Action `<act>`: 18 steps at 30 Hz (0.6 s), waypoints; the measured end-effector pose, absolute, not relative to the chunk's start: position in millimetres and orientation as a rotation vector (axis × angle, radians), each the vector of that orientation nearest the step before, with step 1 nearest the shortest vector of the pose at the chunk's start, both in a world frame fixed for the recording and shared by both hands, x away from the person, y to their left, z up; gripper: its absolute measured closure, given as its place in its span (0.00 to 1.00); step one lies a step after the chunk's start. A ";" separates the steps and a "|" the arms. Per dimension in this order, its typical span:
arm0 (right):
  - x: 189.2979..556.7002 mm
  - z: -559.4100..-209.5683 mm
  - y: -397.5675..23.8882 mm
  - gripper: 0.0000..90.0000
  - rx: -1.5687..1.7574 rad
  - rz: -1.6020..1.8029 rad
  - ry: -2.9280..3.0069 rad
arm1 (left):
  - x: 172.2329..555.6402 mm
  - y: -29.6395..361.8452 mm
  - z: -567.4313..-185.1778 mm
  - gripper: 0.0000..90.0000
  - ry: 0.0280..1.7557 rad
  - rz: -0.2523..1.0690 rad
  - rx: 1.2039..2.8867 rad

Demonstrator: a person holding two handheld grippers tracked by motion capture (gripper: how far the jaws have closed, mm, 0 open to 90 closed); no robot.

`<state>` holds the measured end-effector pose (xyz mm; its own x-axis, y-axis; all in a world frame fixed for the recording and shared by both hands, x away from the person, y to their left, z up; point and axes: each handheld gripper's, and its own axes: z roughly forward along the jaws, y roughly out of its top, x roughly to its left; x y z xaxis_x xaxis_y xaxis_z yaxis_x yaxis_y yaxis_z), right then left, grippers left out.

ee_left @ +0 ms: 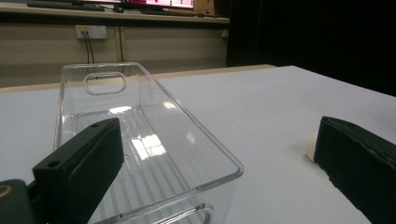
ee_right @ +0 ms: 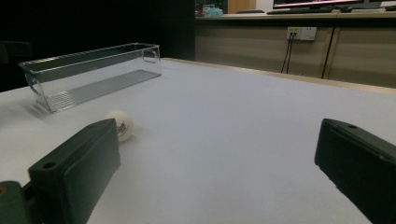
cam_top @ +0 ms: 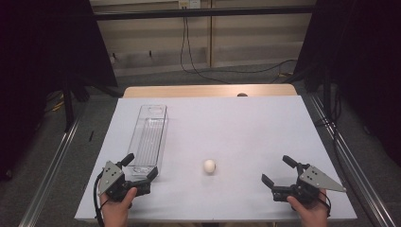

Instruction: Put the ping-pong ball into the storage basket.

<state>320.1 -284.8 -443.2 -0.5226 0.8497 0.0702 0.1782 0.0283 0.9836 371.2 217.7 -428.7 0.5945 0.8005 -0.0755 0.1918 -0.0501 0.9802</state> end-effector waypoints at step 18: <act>320.3 -444.0 -290.6 0.00 1.066 1.556 1.739 | 372.3 211.4 -425.9 0.02 0.858 0.586 1.581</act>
